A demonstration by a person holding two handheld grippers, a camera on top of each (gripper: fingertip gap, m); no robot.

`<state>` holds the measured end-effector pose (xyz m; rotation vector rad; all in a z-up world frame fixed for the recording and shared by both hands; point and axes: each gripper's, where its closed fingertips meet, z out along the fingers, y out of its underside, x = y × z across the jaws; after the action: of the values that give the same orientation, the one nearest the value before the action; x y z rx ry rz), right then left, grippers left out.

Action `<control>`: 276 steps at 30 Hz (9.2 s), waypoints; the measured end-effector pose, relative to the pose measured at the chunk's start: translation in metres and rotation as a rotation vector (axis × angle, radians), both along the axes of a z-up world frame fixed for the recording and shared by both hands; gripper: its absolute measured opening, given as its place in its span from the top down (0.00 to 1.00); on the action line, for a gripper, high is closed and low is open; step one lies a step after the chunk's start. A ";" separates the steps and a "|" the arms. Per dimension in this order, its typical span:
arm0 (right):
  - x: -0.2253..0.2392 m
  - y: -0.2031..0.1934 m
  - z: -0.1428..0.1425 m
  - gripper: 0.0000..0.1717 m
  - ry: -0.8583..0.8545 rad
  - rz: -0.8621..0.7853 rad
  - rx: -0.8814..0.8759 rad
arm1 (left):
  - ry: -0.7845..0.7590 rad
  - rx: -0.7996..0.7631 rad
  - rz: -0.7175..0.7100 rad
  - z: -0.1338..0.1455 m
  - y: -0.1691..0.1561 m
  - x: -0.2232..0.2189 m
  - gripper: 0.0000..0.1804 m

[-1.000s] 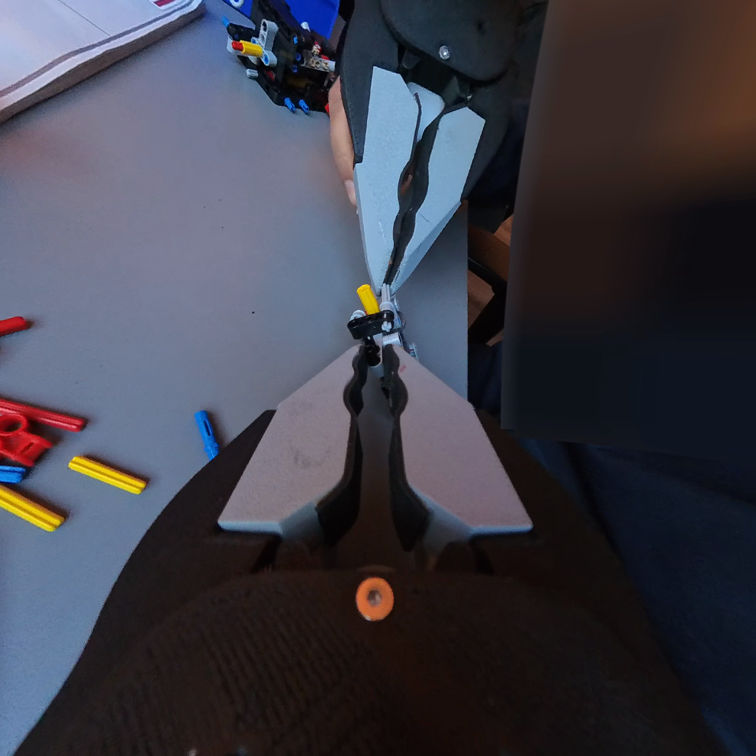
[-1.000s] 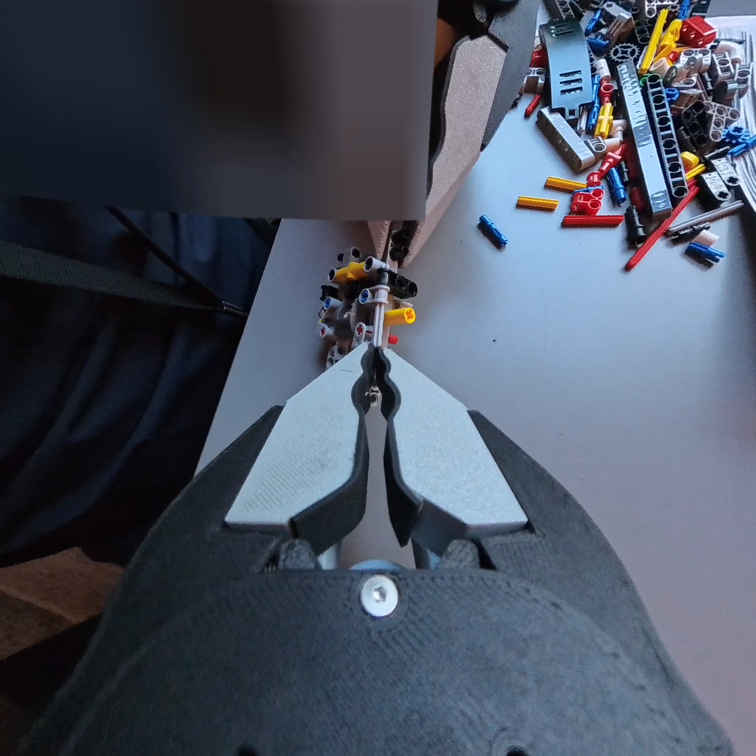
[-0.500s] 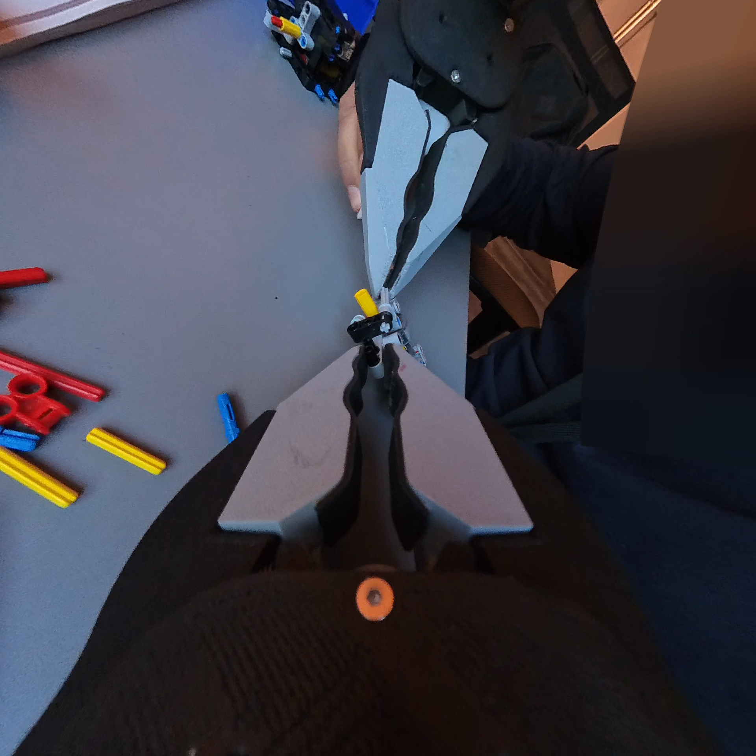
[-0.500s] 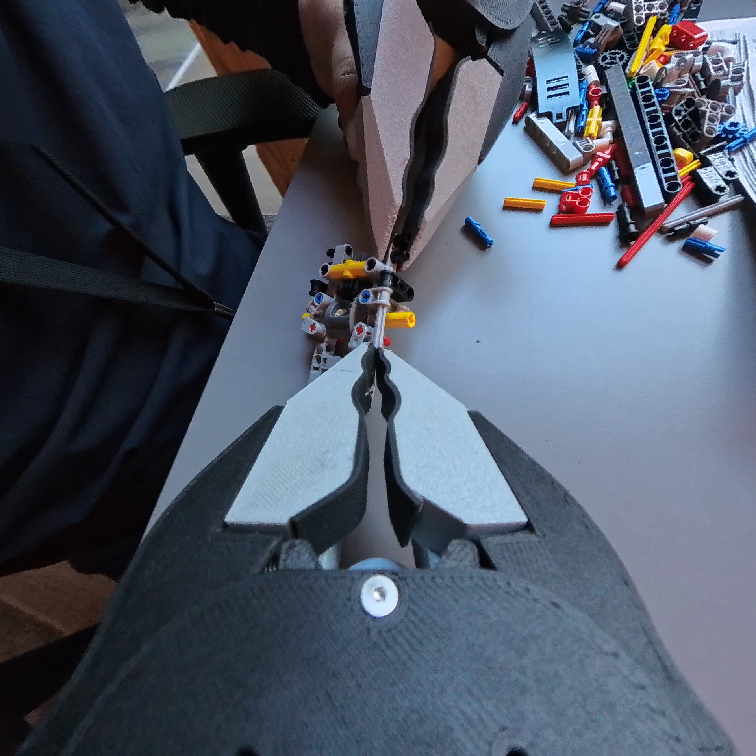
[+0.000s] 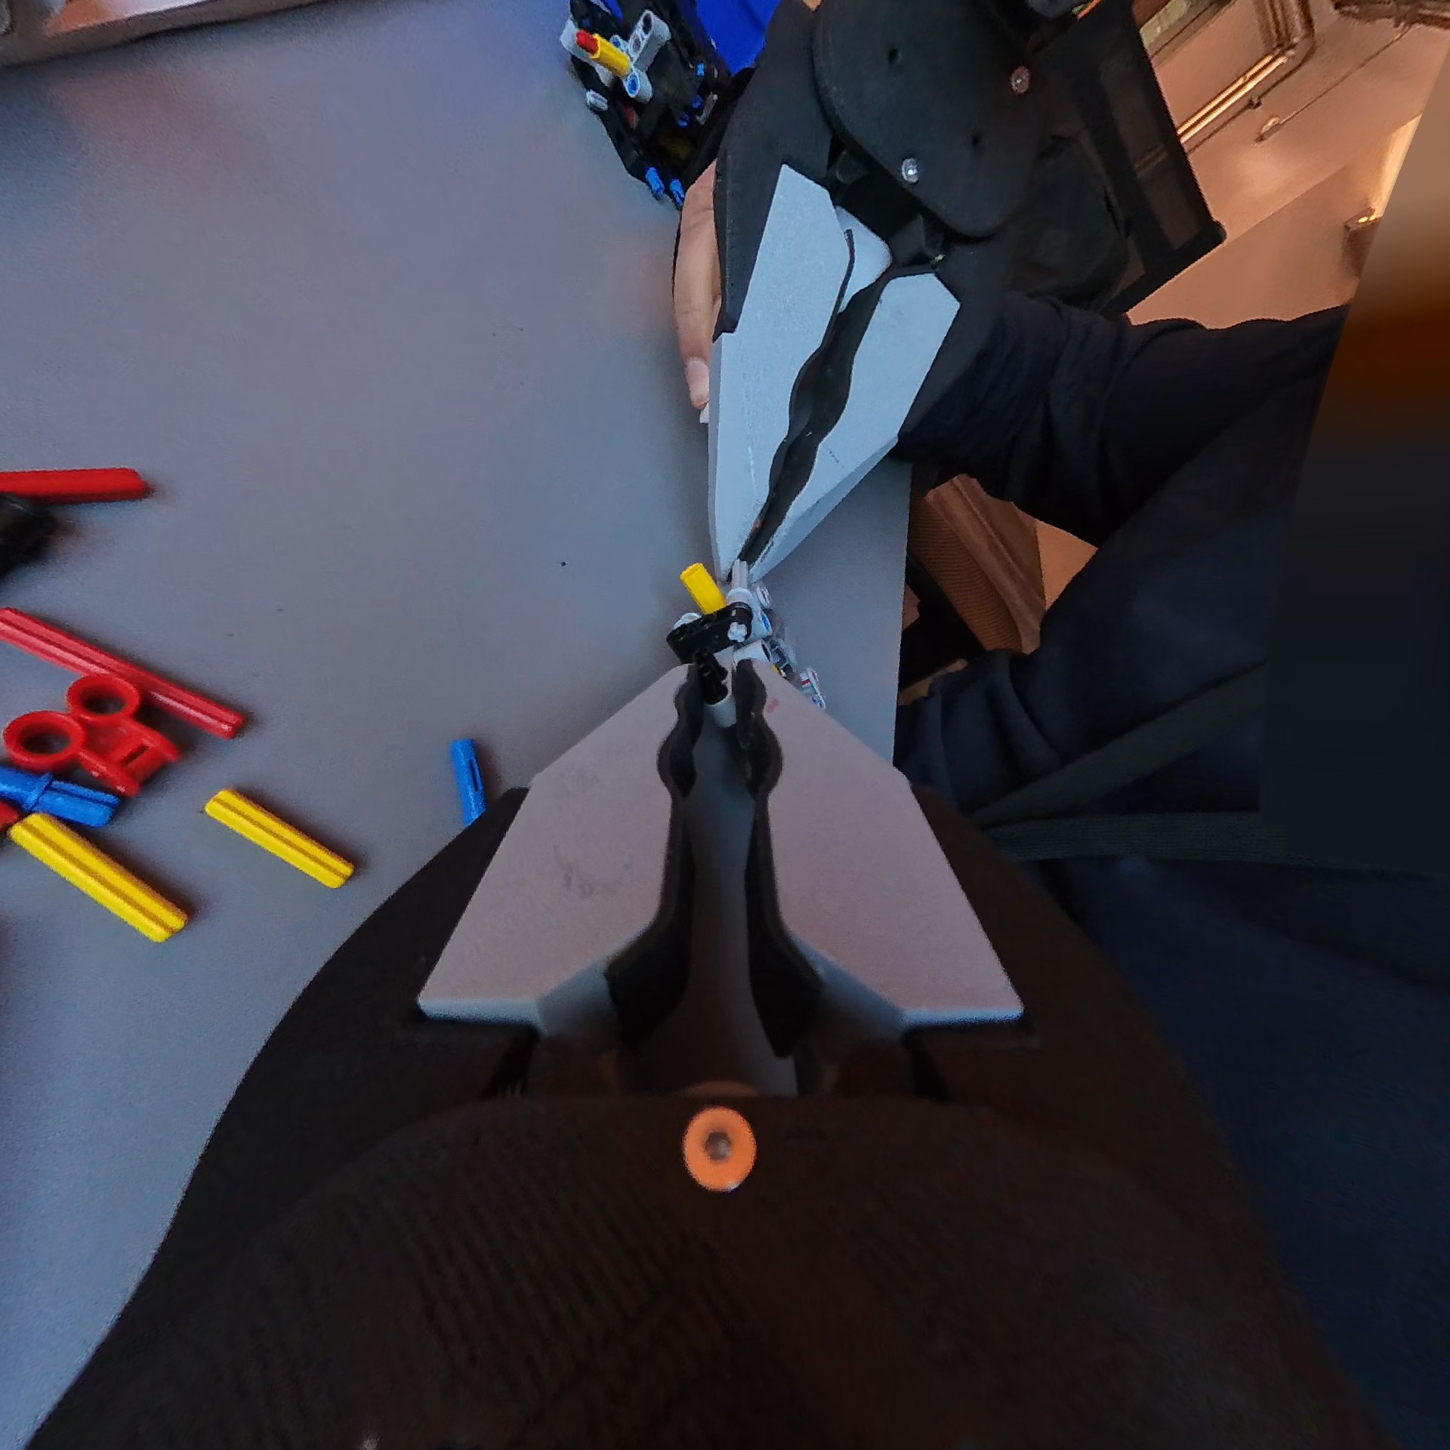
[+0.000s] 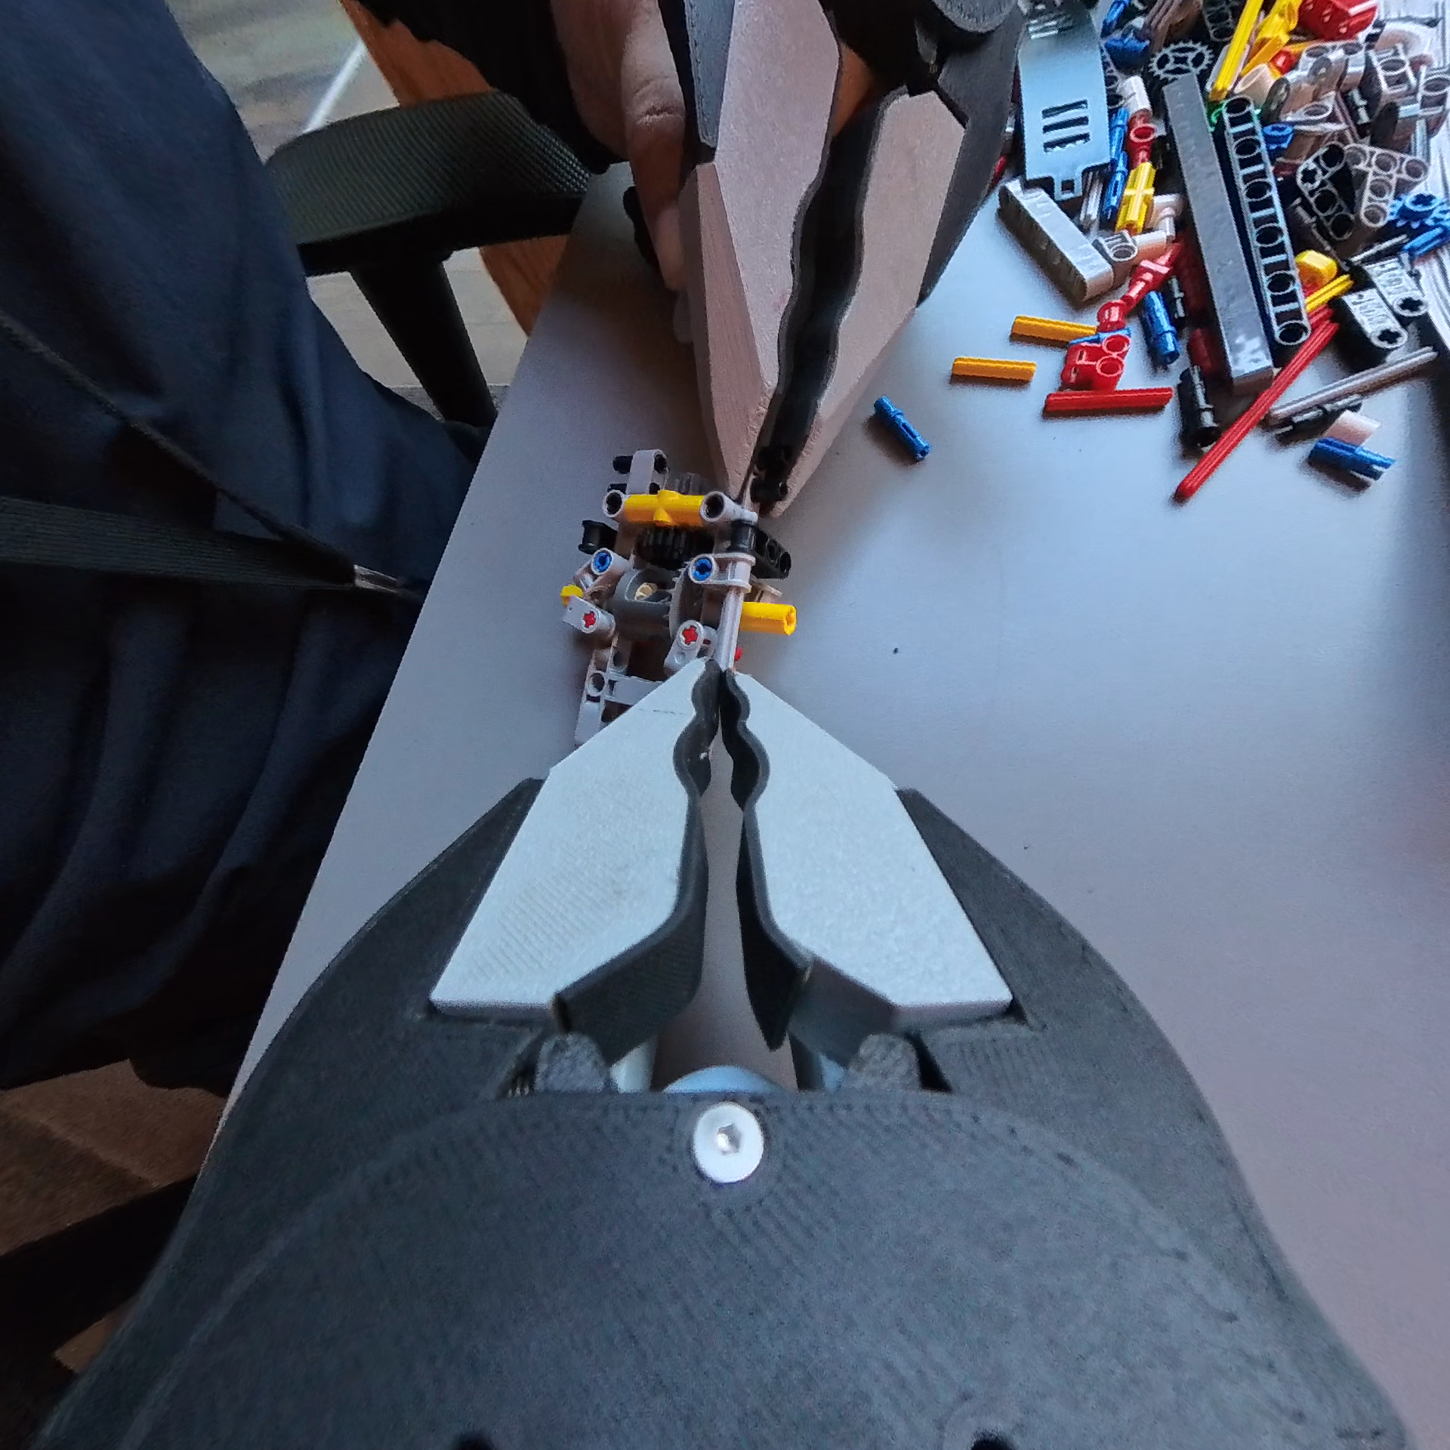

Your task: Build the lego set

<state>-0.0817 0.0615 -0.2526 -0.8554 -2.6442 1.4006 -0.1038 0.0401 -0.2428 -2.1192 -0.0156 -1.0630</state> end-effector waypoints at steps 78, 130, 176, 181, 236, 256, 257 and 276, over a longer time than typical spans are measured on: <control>-0.012 -0.027 -0.007 0.79 -0.018 -0.004 -0.012 | 0.560 0.113 0.051 -0.012 -0.010 -0.013 0.92; -0.021 -0.018 0.021 0.80 0.145 -0.034 -0.122 | 1.119 0.628 0.175 0.033 -0.001 -0.020 0.93; -0.040 -0.008 0.017 0.83 0.488 -0.125 0.150 | 1.120 0.523 0.209 0.023 0.003 -0.037 0.92; -0.042 -0.006 0.018 0.83 0.477 -0.139 0.130 | 1.130 0.516 0.208 0.022 0.004 -0.038 0.92; -0.040 -0.011 0.004 0.86 0.442 -0.045 0.189 | 0.733 0.207 0.119 -0.005 0.004 -0.046 0.83; -0.059 0.033 0.010 0.89 0.520 -0.260 0.270 | 0.900 0.052 0.576 0.019 -0.130 -0.100 0.82; -0.060 0.035 0.010 0.89 0.518 -0.272 0.268 | 0.897 0.023 0.594 0.019 -0.139 -0.104 0.83; -0.065 0.055 0.029 0.96 0.403 -0.369 0.022 | 0.699 -0.075 0.773 0.019 -0.187 -0.146 0.83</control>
<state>-0.1468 0.1161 -0.2234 -0.8893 -2.0767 1.2839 -0.2498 -0.1467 -0.2234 -2.1437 -0.4953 0.1371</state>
